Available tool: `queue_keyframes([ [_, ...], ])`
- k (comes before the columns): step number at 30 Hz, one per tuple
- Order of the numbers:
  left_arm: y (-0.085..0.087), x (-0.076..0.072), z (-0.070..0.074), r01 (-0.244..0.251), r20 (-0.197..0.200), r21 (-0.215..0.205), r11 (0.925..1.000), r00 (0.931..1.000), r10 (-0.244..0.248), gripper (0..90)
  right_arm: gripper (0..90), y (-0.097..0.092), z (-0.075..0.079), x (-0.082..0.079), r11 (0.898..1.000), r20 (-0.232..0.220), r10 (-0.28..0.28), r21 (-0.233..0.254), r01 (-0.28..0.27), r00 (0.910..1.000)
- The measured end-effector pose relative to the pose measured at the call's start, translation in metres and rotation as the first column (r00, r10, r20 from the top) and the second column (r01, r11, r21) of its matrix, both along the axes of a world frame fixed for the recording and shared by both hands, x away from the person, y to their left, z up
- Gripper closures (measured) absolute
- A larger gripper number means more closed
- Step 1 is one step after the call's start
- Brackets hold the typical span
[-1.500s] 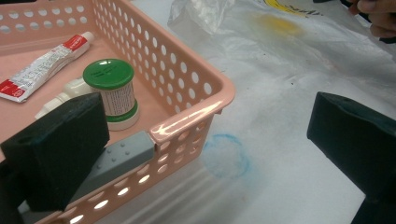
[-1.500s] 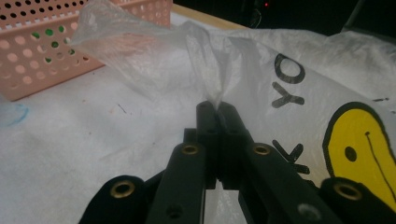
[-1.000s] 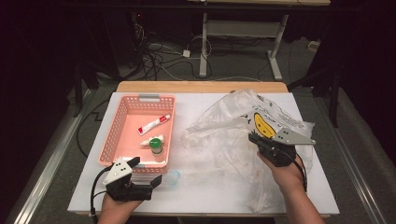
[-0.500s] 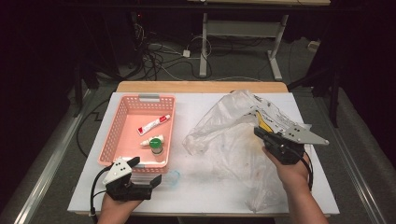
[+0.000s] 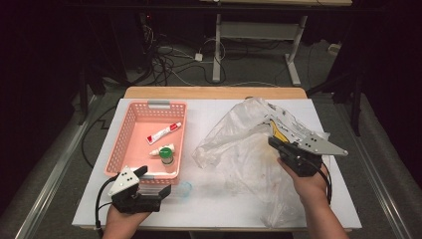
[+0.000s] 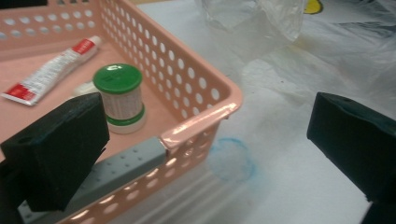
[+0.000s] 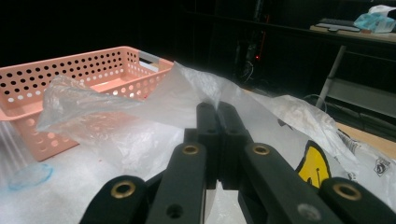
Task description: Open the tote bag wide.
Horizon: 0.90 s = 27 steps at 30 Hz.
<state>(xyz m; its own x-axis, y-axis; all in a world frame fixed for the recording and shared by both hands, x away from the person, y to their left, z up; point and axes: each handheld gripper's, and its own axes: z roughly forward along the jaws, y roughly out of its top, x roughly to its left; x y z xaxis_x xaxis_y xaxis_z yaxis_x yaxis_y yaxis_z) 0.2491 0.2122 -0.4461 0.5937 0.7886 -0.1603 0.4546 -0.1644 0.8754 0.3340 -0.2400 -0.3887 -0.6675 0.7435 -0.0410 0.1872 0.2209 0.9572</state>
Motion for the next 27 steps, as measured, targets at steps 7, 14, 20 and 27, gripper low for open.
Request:
queue_keyframes([
  [7, 0.003, 0.008, 0.010, -0.005, -0.027, -0.027, 0.9996, 0.9996, 0.004, 0.0, 90.0, 0.002, -0.002, 0.000, 1.000, -0.008, 0.010, -0.002, -0.011, 0.9999],
  [14, 0.011, 0.021, 0.023, -0.033, 0.001, -0.039, 0.9987, 0.9994, 0.033, 0.0, 90.0, 0.002, -0.004, 0.001, 1.000, -0.012, 0.019, -0.006, -0.019, 0.9998],
  [20, 0.012, 0.036, 0.027, -0.040, -0.006, -0.051, 0.9979, 0.9992, 0.040, 0.0, 90.0, 0.005, -0.005, 0.001, 1.000, -0.015, 0.025, -0.014, -0.025, 0.9996],
  [27, 0.010, 0.058, 0.040, -0.042, -0.001, -0.044, 0.9982, 0.9991, 0.042, 0.0, 90.0, 0.005, -0.005, 0.002, 0.999, -0.019, 0.032, -0.009, -0.032, 0.9993],
])
